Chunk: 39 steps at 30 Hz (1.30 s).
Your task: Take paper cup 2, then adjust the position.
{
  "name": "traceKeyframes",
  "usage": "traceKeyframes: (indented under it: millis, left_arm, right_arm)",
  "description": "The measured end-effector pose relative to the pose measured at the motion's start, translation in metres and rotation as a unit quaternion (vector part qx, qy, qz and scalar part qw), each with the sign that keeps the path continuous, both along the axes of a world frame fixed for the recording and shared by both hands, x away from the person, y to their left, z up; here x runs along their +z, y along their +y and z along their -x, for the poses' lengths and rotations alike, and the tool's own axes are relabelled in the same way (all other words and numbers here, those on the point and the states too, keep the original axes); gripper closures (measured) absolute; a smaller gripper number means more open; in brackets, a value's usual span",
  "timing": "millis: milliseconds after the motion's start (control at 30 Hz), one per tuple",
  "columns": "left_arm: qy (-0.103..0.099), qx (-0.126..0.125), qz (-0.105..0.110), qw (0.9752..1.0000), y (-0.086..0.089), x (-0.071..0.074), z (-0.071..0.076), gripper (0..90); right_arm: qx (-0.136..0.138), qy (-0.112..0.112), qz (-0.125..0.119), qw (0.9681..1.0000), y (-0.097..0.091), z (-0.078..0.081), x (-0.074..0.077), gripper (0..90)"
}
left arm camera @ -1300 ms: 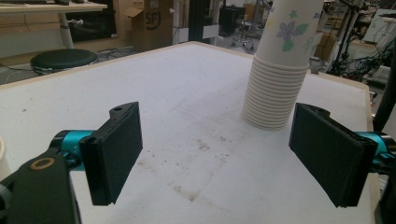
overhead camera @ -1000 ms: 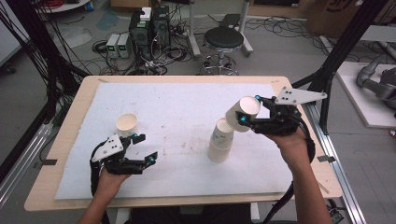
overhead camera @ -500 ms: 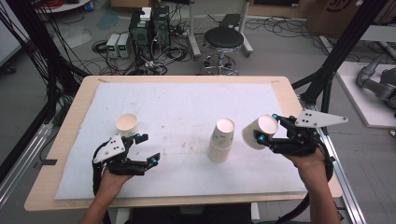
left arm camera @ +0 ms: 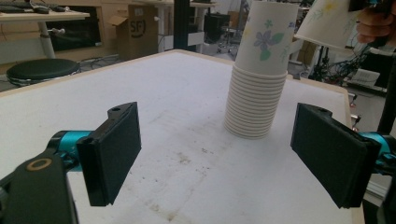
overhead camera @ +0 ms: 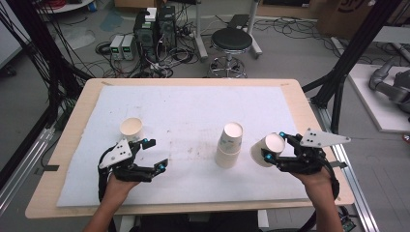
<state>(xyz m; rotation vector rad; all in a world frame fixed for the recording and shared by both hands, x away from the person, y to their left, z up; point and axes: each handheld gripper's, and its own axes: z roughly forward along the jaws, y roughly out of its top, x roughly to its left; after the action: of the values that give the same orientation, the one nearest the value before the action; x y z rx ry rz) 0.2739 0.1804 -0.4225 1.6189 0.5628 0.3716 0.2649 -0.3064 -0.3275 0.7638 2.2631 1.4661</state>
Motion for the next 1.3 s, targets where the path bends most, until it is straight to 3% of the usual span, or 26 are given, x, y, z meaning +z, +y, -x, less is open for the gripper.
traceKeyframes:
  millis: [367, 533, 800, 967, 1133, 1300]
  left_arm:
    - [0.001, -0.027, 0.005, 0.9996, -0.007, 0.002, 0.000, 15.8]
    - [0.003, -0.039, 0.000, 0.9992, -0.011, 0.001, -0.002, 15.8]
    - [0.004, -0.040, -0.001, 0.9992, -0.012, 0.001, -0.003, 16.0]
    - [0.000, -0.044, -0.006, 0.9990, -0.014, 0.004, -0.001, 16.0]
    - [0.003, -0.047, -0.007, 0.9989, -0.014, 0.004, 0.001, 16.4]
    - [-0.001, -0.048, -0.006, 0.9988, -0.015, 0.008, 0.004, 16.7]
  right_arm:
    - [0.015, 0.004, 0.028, 0.9995, 0.006, 0.002, -0.006, 36.1]
    - [0.017, 0.007, 0.025, 0.9995, 0.006, 0.004, -0.006, 36.1]
    - [0.031, 0.012, 0.022, 0.9992, 0.009, 0.007, -0.008, 36.1]
    - [0.069, 0.015, 0.023, 0.9972, 0.020, 0.010, -0.007, 36.1]
    - [0.089, 0.016, 0.021, 0.9957, 0.029, 0.011, -0.008, 36.1]
    - [0.125, 0.022, 0.025, 0.9915, 0.049, 0.012, -0.013, 36.1]
